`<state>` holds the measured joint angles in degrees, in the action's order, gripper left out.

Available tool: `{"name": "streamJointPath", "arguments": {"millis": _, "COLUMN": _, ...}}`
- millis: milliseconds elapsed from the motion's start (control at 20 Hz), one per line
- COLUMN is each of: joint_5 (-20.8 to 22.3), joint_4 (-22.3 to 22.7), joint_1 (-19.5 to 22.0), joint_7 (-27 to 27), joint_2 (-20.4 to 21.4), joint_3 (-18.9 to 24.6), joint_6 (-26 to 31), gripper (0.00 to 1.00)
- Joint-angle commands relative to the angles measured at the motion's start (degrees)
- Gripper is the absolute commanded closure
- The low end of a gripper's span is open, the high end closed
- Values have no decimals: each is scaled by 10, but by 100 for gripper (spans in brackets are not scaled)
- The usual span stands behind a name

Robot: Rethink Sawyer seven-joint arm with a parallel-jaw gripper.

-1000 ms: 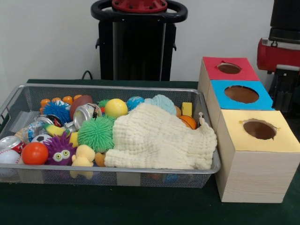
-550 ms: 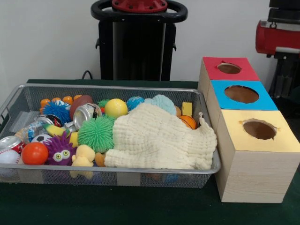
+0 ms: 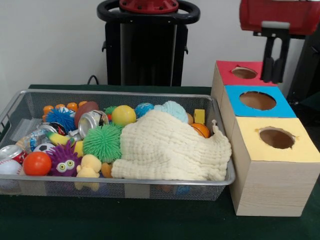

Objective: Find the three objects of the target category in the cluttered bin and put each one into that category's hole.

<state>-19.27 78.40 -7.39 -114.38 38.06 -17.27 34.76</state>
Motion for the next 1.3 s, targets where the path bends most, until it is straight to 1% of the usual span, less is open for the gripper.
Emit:
{"name": "streamJointPath", "arguments": {"millis": 50, "joint_5": 34, "joint_4": 83, "joint_1": 57, "joint_7": 18, "joint_2": 11, "joint_3": 57, "joint_6": 51, "gripper": 100}}
{"name": "streamJointPath", "arguments": {"millis": 350, "joint_5": 53, "joint_4": 101, "joint_1": 99, "joint_7": 47, "joint_2": 18, "joint_3": 81, "joint_6": 22, "gripper": 100}}
{"name": "streamJointPath", "arguments": {"millis": 550, "joint_5": 71, "joint_4": 104, "joint_1": 123, "joint_7": 61, "joint_2": 17, "joint_3": 98, "joint_6": 6, "gripper": 100}}
{"name": "streamJointPath", "arguments": {"millis": 800, "joint_5": 97, "joint_4": 119, "joint_1": 160, "joint_7": 70, "joint_2": 4, "joint_3": 138, "joint_6": -51, "gripper": 100}}
{"name": "streamJointPath", "arguments": {"millis": 1050, "joint_5": 128, "joint_4": 127, "joint_1": 186, "joint_7": 62, "joint_2": -8, "joint_3": 171, "joint_6": -98, "gripper": 100}}
{"name": "streamJointPath", "arguments": {"millis": 1300, "joint_5": 151, "joint_4": 127, "joint_1": 195, "joint_7": 50, "joint_2": -8, "joint_3": 185, "joint_6": -97, "gripper": 100}}
